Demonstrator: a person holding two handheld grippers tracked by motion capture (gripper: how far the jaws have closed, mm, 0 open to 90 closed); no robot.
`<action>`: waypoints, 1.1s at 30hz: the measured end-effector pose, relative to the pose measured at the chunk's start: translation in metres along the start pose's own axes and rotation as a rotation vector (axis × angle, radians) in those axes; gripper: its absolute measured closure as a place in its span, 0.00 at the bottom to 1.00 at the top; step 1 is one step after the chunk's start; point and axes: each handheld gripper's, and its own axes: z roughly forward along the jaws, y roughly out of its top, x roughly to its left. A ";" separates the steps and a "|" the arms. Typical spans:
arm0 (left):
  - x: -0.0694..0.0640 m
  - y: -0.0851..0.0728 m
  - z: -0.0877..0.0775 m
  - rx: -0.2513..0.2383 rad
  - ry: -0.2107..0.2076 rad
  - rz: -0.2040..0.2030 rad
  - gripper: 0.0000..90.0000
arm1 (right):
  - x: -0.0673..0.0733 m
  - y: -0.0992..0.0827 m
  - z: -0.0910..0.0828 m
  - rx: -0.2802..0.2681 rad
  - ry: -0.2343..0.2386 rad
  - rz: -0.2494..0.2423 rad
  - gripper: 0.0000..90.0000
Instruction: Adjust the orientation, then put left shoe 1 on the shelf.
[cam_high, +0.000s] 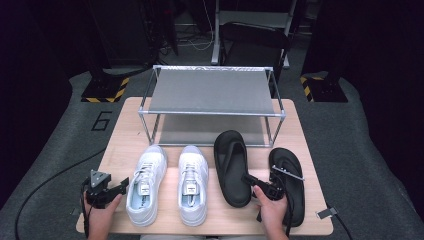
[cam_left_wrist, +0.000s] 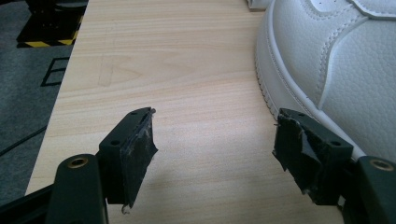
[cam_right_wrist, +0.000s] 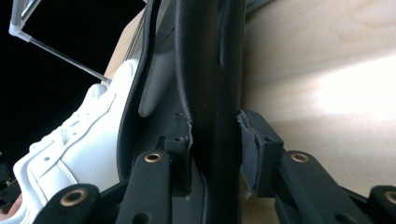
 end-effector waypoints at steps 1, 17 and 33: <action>0.000 0.000 0.000 0.001 -0.001 -0.002 0.32 | 0.002 0.002 0.000 0.001 0.002 0.016 0.73; 0.001 0.001 -0.001 0.005 -0.004 0.010 0.32 | 0.022 0.043 0.028 -0.029 -0.030 -0.020 0.73; 0.001 0.000 0.000 -0.015 -0.003 -0.002 0.32 | 0.028 0.077 0.078 -0.036 -0.063 -0.033 0.73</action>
